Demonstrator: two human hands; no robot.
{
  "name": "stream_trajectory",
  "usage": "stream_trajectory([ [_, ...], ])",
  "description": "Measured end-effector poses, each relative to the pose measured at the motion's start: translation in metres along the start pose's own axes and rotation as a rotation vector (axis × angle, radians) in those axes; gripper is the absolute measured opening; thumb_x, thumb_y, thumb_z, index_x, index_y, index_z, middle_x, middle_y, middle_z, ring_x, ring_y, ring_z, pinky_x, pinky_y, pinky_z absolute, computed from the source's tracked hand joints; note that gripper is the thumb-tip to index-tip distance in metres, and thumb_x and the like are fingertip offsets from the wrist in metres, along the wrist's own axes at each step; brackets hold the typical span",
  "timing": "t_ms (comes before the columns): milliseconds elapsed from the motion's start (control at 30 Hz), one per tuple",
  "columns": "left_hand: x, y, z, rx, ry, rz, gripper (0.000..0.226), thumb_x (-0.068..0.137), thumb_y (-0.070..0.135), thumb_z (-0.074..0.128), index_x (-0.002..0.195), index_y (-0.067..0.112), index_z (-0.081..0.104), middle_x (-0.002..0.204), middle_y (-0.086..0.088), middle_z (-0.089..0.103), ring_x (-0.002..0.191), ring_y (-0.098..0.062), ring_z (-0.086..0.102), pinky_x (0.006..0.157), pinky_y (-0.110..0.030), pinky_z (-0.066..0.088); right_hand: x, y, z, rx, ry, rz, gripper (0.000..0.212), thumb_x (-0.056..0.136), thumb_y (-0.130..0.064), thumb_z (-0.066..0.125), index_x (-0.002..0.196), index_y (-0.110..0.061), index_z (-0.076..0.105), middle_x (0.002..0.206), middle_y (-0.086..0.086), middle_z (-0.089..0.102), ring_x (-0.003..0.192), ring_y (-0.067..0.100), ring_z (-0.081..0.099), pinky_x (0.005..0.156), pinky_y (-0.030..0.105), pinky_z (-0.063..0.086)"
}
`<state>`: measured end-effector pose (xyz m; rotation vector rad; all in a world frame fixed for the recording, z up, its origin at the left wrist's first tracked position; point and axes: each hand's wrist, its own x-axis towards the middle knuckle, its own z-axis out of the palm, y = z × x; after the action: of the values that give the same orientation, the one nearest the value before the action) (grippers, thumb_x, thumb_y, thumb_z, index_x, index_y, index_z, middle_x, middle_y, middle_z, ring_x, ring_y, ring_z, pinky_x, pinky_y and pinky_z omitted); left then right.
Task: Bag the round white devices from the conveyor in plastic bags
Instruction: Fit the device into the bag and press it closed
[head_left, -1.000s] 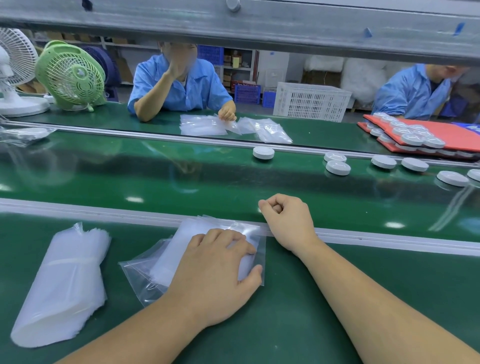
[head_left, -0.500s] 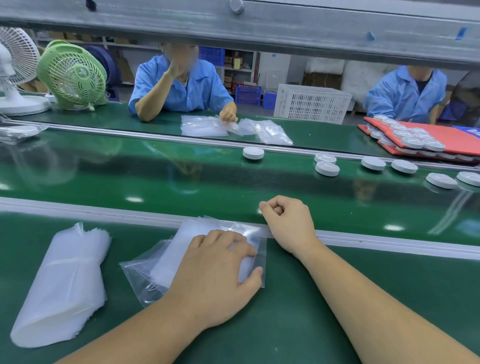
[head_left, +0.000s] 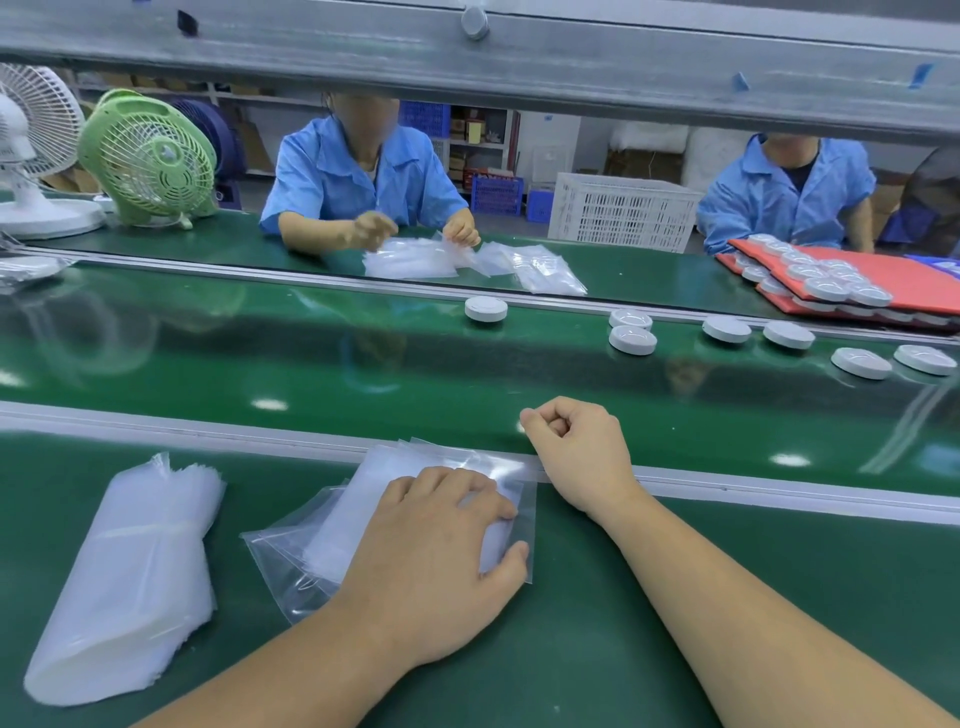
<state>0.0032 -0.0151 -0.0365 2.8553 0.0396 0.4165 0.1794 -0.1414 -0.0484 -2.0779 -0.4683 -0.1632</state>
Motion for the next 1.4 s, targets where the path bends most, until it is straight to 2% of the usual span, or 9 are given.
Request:
stream_trajectory([
  [1400,0.0008,-0.0015,0.0007,-0.001,-0.011,0.005,0.055,0.084,0.07,0.024,0.125,0.048,0.053,0.129,0.032,0.041,0.127,0.002,0.031,0.109,-0.028,0.024,-0.0016,-0.0028,-0.0014,0.003,0.007,-0.006,0.03,0.093,-0.04,0.065,0.069,-0.023,0.067,0.051,-0.013,0.051,0.051,0.004,0.046,0.056,0.024,0.039],
])
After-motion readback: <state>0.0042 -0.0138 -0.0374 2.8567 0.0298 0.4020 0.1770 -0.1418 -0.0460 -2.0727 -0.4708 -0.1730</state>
